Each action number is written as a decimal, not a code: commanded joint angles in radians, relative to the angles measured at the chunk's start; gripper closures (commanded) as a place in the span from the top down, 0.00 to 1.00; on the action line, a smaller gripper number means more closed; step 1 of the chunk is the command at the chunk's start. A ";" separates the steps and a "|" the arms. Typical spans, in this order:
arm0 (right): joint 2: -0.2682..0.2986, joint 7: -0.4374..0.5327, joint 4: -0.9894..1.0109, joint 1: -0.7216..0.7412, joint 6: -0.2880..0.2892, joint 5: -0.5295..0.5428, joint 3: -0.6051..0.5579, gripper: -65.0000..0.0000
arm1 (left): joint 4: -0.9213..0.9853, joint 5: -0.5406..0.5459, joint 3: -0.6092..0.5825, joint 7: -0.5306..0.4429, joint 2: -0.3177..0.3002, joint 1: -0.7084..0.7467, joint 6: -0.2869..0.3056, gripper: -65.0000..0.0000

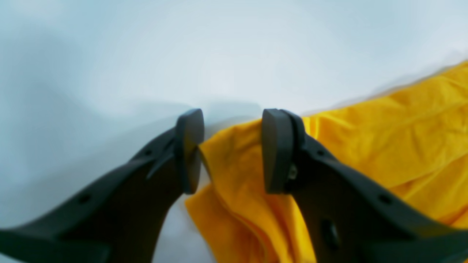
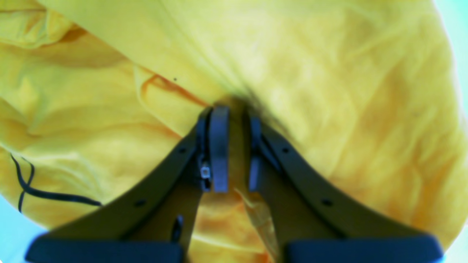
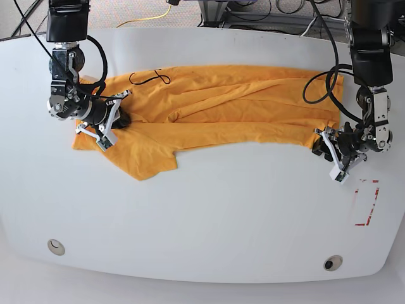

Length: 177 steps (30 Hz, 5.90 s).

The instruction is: Layout the t-shirt on the table in an organized manner, then fold the t-shirt properly

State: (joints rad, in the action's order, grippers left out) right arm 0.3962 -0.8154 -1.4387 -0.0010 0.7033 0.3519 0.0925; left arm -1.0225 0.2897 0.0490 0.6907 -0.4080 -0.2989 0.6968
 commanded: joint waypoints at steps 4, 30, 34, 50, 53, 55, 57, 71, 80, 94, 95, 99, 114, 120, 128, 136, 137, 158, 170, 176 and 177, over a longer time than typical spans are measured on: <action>0.011 -0.034 0.000 0.016 -0.005 -0.021 0.003 0.11 | -0.012 0.004 0.001 0.005 -0.018 -0.016 0.001 0.28; -0.006 -0.034 0.049 0.046 -0.005 -0.023 0.003 0.11 | -0.221 0.003 0.005 0.039 -0.019 0.042 0.001 0.01; -0.006 -0.034 0.049 0.046 -0.005 -0.023 0.003 0.11 | -0.316 0.004 0.007 0.079 -0.032 0.074 0.001 0.01; -0.006 -0.034 0.049 0.046 -0.005 -0.023 0.003 0.11 | -0.537 0.004 0.050 0.209 -0.042 0.183 0.001 0.01; -0.006 -0.034 0.049 0.046 -0.005 -0.023 0.003 0.11 | -0.568 0.004 0.058 0.214 -0.062 0.224 0.001 0.01; -0.006 -0.034 0.049 0.046 -0.005 -0.023 0.003 0.11 | -0.585 0.004 0.056 0.214 -0.079 0.254 0.001 0.01; -0.006 -0.034 0.049 0.046 -0.005 -0.023 0.003 0.11 | -0.594 0.004 0.056 0.214 -0.084 0.274 0.001 0.01; -0.004 -0.034 0.049 0.046 -0.005 -0.023 0.003 0.11 | -0.597 -0.002 0.094 0.214 -0.121 0.372 0.001 0.01; -0.006 -0.034 0.049 0.046 -0.005 -0.023 0.003 0.11 | -0.572 -0.001 0.094 0.214 -0.139 0.367 0.001 0.26; -0.003 -0.034 0.049 0.046 -0.005 -0.023 0.003 0.11 | -0.592 0.010 0.196 0.215 -0.147 0.330 0.001 0.75; -0.003 -0.034 0.049 0.048 -0.005 -0.023 0.003 0.11 | -0.603 0.021 0.200 0.223 -0.147 0.320 0.001 0.75; -0.003 -0.034 0.049 0.048 -0.005 -0.023 0.003 0.11 | -0.638 0.072 0.200 0.294 -0.147 0.294 0.001 0.75; -0.004 -0.034 0.051 0.066 -0.005 -0.023 0.003 0.11 | -0.752 0.200 0.102 0.346 -0.102 0.280 0.001 0.75; -0.003 -0.034 0.051 0.068 -0.005 -0.023 0.003 0.11 | -0.672 0.107 0.074 0.324 -0.025 0.284 0.001 0.74; -0.004 -0.034 0.046 0.069 -0.005 -0.021 0.003 0.11 | -0.635 0.019 -0.013 0.217 -0.001 0.321 0.001 0.55; -0.006 -0.046 -0.023 0.078 -0.005 -0.015 0.005 0.21 | -0.582 -0.010 -0.031 0.215 0.002 0.320 0.001 0.11; -0.006 -0.057 -0.033 0.080 -0.005 -0.015 0.005 0.25 | -0.572 -0.010 -0.033 0.215 0.002 0.320 0.001 0.07; -0.110 -0.282 -0.122 0.287 -0.005 -0.021 0.151 0.85 | -0.537 -0.010 -0.034 0.215 0.001 0.320 0.001 0.05; -0.139 -0.117 0.353 0.499 -0.005 -0.018 0.088 0.84 | -0.540 -0.010 -0.034 0.215 0.001 0.321 0.001 0.05; -0.139 -0.061 0.464 0.528 -0.005 -0.021 0.072 0.84 | -0.545 -0.010 -0.033 0.215 0.001 0.326 0.001 0.04; -0.139 -0.046 0.477 0.528 -0.005 -0.021 0.072 0.84 | -0.545 -0.010 -0.031 0.215 0.001 0.326 0.001 0.04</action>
State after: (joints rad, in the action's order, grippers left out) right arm 0.2413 -0.8967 -0.9688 0.4980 0.6968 0.3180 0.1623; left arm -1.5505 0.2771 0.0101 0.9142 -0.3923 0.0368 0.6971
